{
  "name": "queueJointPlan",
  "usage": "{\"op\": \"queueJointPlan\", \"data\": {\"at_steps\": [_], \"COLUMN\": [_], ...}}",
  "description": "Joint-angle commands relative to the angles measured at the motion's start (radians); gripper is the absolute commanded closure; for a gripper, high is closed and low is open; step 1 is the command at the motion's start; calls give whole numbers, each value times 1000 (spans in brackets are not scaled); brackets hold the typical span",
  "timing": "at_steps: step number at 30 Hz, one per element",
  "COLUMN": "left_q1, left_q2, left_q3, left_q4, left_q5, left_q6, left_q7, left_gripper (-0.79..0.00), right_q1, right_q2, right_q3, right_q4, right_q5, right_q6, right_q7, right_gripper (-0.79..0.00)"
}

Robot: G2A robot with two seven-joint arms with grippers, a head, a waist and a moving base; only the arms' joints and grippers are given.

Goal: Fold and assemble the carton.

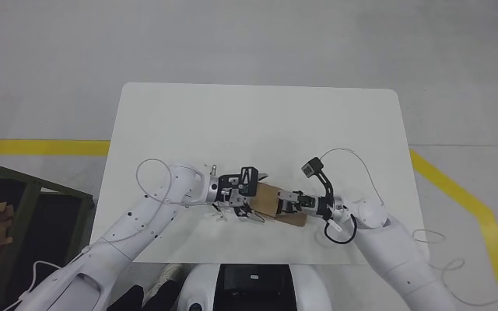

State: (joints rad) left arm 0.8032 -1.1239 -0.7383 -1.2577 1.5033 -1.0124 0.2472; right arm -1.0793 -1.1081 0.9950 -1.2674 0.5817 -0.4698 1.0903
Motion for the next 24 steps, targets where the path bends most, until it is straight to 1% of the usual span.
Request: {"op": "queueJointPlan", "data": {"at_steps": [1, 9, 15, 21, 24], "left_q1": [0, -3, -2, 3, 5], "left_q2": [0, -1, -1, 1, 2], "left_q3": [1, 2, 1, -6, -8], "left_q4": [1, 2, 0, -1, -3], "left_q5": [-1, -8, -15, -23, -30], "left_q6": [0, 0, 0, 0, 0], "left_q7": [-2, -15, -24, -36, -44], "left_gripper": [-785, -785, -785, -785, -785], "right_q1": [1, 4, 9, 16, 5], "right_q2": [-1, -8, -8, 12, 28], "right_q3": [-1, -5, 5, 71, 119], "right_q4": [3, 9, 8, 8, -18], "right_q5": [0, 0, -5, -49, -90], "right_q6": [-1, -4, 1, 50, 84], "right_q7": [0, -2, 20, 54, 61], "right_gripper": [-785, -785, -785, -785, -785]}}
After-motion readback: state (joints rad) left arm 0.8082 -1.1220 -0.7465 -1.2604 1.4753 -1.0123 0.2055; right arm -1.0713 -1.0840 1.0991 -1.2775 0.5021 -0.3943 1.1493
